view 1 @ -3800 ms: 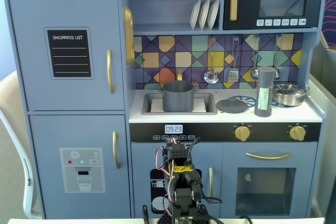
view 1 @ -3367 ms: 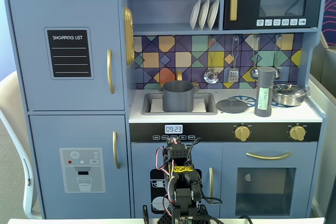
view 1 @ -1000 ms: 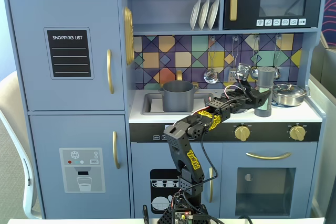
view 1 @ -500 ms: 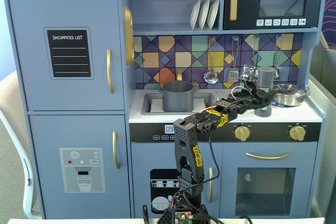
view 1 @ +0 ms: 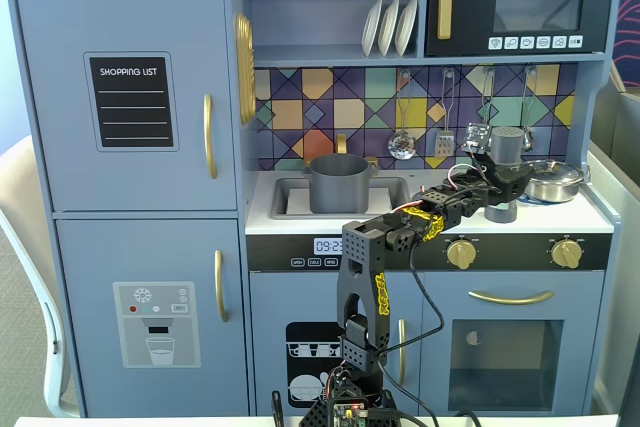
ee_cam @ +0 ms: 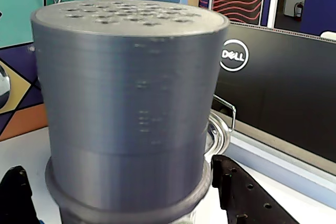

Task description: Put salt in the gray recipient

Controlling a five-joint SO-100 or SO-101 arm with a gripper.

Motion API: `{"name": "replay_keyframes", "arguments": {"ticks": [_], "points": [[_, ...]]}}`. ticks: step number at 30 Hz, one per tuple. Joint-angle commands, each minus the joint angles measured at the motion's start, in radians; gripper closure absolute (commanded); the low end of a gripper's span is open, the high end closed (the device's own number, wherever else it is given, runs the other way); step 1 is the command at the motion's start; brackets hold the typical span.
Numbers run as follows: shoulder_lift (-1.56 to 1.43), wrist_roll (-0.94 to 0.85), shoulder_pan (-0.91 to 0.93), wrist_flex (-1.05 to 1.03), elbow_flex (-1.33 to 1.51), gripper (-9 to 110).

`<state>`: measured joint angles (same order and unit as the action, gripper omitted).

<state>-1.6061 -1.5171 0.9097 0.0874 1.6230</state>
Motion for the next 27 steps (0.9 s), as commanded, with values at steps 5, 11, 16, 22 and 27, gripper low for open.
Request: {"name": "replay_keyframes", "arguments": {"ticks": [5, 11, 16, 22, 27], "points": [[0.017, -0.014, -0.018, 0.023, -0.109, 58], [0.035, -0.026, -0.026, 0.014, -0.126, 61], [0.041, -0.063, -0.038, 0.003, -0.129, 78], [0.034, -0.04, -0.054, 0.021, -0.129, 101], [0.017, -0.029, -0.051, 0.048, -0.129, 101]]}}
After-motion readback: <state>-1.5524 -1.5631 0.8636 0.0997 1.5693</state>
